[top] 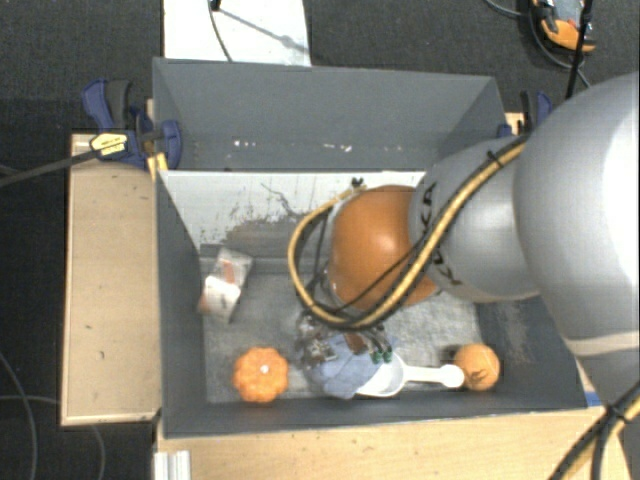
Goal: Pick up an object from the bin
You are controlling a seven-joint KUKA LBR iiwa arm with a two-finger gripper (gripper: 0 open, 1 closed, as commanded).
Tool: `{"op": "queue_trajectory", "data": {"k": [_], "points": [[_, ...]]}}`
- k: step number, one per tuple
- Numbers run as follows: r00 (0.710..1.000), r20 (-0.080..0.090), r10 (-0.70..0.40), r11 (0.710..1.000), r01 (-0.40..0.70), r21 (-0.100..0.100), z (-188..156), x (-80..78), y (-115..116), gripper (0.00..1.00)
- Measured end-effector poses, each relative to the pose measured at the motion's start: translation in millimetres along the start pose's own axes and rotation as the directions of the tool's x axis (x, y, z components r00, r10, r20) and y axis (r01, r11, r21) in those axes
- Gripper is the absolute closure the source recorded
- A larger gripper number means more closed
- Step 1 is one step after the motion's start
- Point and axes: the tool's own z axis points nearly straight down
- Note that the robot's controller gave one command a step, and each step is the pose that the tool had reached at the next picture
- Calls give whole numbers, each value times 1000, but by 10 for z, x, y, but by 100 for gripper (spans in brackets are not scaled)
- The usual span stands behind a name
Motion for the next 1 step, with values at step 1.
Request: {"op": "queue_trajectory", "data": {"k": [1], "points": [[1000,0,1,1000,-1,0,0,0,0,100]]}}
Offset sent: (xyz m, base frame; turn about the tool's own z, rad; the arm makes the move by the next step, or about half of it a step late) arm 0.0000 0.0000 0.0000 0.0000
